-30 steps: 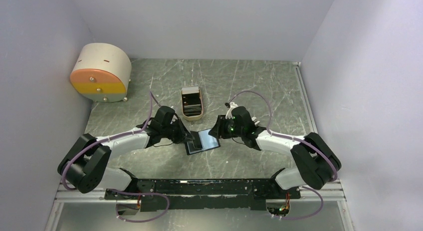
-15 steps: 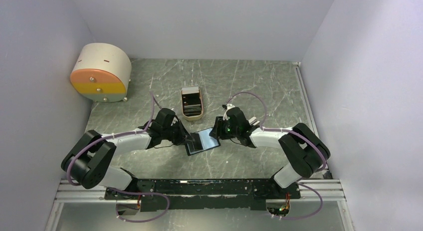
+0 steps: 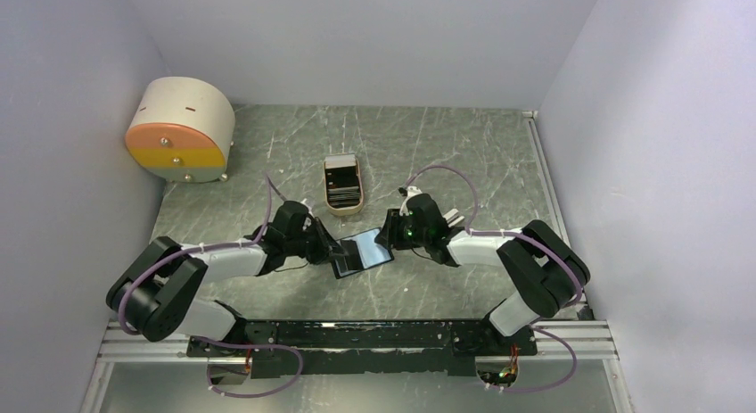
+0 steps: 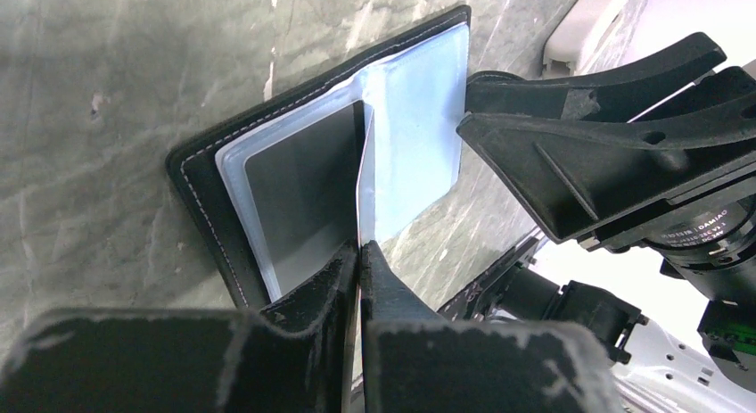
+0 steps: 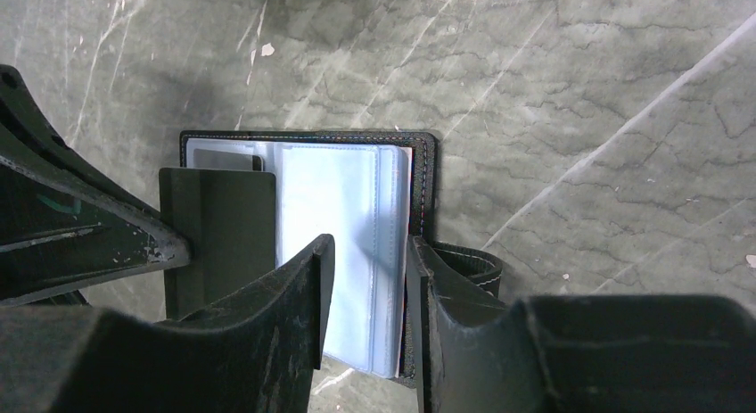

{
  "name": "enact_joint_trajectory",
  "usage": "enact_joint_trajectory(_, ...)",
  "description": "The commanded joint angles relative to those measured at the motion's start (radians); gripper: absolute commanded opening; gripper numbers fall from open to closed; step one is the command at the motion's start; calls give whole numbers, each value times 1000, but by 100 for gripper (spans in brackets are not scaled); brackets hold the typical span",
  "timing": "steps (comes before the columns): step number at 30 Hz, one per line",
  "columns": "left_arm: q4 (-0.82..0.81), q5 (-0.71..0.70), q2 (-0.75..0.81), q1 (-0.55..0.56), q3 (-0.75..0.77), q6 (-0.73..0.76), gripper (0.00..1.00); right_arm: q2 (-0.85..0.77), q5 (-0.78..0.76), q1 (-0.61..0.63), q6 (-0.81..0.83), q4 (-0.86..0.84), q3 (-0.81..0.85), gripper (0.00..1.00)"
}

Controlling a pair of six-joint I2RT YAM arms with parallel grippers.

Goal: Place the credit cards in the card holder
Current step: Insert the credit card into the card holder.

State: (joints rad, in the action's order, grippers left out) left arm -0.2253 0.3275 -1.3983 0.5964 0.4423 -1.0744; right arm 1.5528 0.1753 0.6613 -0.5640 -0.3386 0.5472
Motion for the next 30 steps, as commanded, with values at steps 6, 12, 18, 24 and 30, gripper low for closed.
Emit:
enact_joint_trajectory(6,-198,64,-40,-13,-72,-88,9,9,-11,1,-5,23,-39,40)
enact_joint_trajectory(12,-234,40,-2,-26,-108,-108,9,9,-10,1,-4,17,-44,40)
enact_joint_trajectory(18,-279,20,17,-38,-143,-115,9,13,-7,1,-4,13,-49,40)
enact_joint_trajectory(24,-418,66,-29,-49,-174,-131,9,6,-8,1,-2,18,-49,40)
enact_joint_trajectory(30,-478,93,-64,-51,-165,-121,9,4,-11,1,0,25,-45,40)
